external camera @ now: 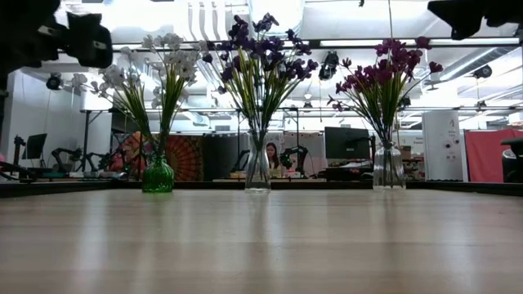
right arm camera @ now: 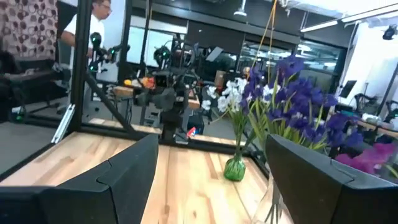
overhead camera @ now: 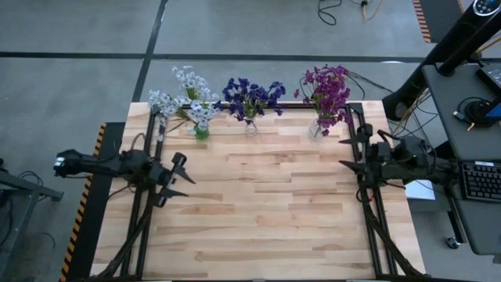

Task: Sort flowers into vase by color
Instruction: Return to Home Position

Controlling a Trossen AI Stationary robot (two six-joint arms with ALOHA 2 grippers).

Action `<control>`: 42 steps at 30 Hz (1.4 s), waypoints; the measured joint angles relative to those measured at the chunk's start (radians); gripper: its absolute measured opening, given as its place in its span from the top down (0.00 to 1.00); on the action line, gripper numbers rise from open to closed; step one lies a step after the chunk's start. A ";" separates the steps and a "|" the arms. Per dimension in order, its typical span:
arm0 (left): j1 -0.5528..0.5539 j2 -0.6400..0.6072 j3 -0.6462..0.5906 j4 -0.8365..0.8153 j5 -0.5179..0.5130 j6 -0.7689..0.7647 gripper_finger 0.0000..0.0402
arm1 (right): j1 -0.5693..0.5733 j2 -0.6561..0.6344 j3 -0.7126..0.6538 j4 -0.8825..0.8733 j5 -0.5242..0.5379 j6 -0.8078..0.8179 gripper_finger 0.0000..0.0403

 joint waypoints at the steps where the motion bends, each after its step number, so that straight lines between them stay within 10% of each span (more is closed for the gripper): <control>1: 0.000 -0.037 -0.001 -0.028 0.000 0.010 0.53 | 0.000 0.000 -0.003 -0.004 -0.006 -0.004 0.29; 15: 0.001 -0.135 -0.040 -0.227 -0.158 0.000 0.53 | 0.000 -0.001 -0.134 0.041 -0.062 -0.110 0.29; 22: 0.000 -0.108 -0.040 -0.227 -0.157 -0.006 0.53 | 0.000 0.007 -0.278 0.258 -0.379 -0.195 0.29; 32: 0.000 -0.074 -0.040 -0.228 -0.156 -0.006 0.53 | 0.000 0.008 -0.369 0.436 0.019 -0.025 0.29; 42: 0.000 -0.049 -0.040 -0.228 -0.156 -0.006 0.53 | 0.000 0.008 -0.369 0.421 0.065 0.259 0.29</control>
